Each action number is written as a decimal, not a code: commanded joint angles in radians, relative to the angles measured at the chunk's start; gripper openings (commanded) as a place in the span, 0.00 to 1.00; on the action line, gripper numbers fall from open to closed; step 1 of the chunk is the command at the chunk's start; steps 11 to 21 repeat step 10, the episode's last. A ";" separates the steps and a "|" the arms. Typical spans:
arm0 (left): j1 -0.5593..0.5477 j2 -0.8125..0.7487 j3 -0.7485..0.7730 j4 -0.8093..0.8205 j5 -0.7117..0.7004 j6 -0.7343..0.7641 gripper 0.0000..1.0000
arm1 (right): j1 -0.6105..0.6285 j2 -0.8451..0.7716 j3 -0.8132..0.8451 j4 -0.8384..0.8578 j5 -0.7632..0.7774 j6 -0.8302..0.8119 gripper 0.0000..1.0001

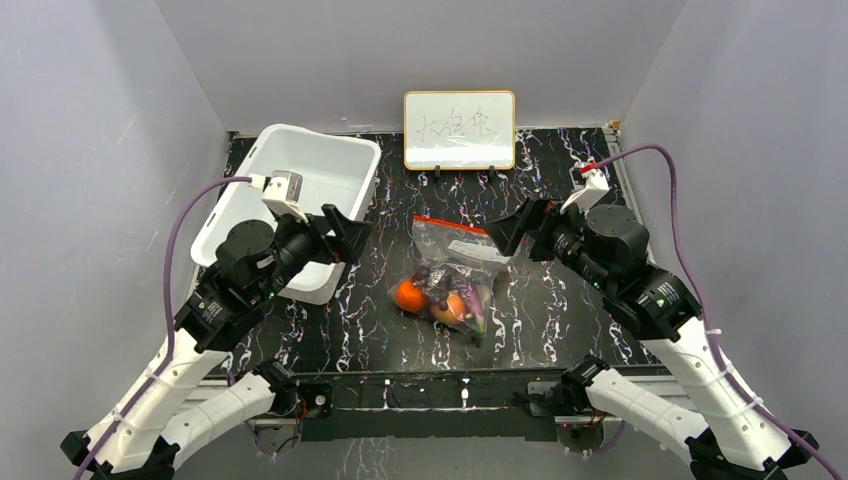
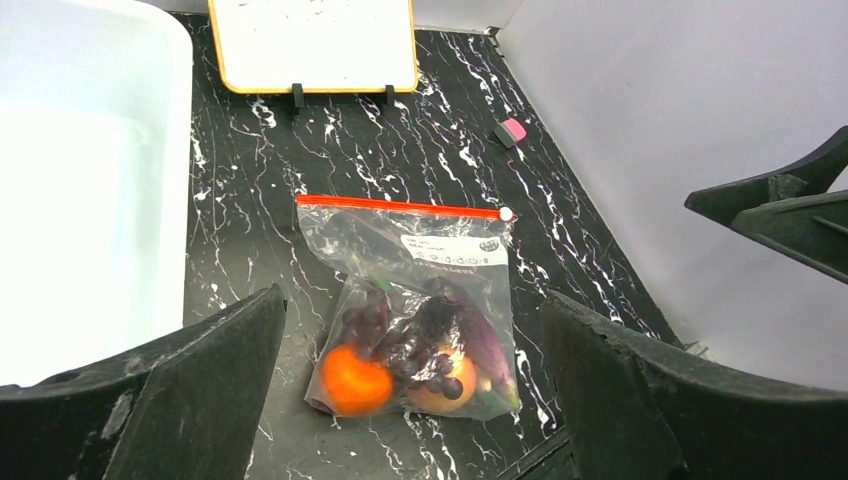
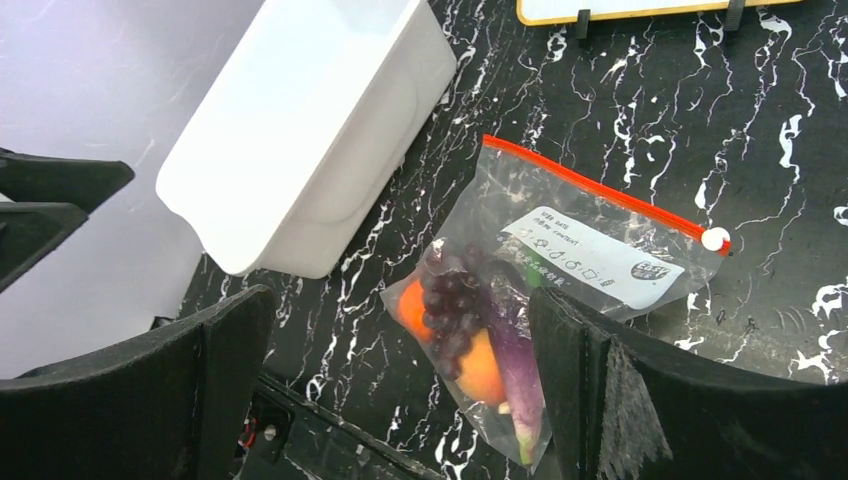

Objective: Place the food in the zip-top bag and seal the zipper
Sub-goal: Reset both arms

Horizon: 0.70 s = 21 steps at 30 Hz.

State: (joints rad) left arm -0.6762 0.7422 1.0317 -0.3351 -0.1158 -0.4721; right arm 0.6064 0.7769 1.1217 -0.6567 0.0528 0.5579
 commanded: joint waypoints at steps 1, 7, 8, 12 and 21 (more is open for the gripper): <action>0.004 -0.040 -0.056 0.042 0.010 -0.022 0.98 | -0.004 -0.032 -0.010 0.031 0.011 0.034 0.98; 0.002 -0.053 -0.095 0.050 -0.019 -0.044 0.98 | -0.004 -0.036 -0.026 0.026 0.016 0.044 0.98; 0.003 -0.050 -0.095 0.047 -0.019 -0.037 0.98 | -0.004 -0.035 -0.028 0.025 0.017 0.045 0.98; 0.004 -0.046 -0.093 0.042 -0.016 -0.020 0.98 | -0.004 -0.033 -0.027 0.022 0.016 0.045 0.98; 0.004 -0.046 -0.093 0.042 -0.016 -0.020 0.98 | -0.004 -0.033 -0.027 0.022 0.016 0.045 0.98</action>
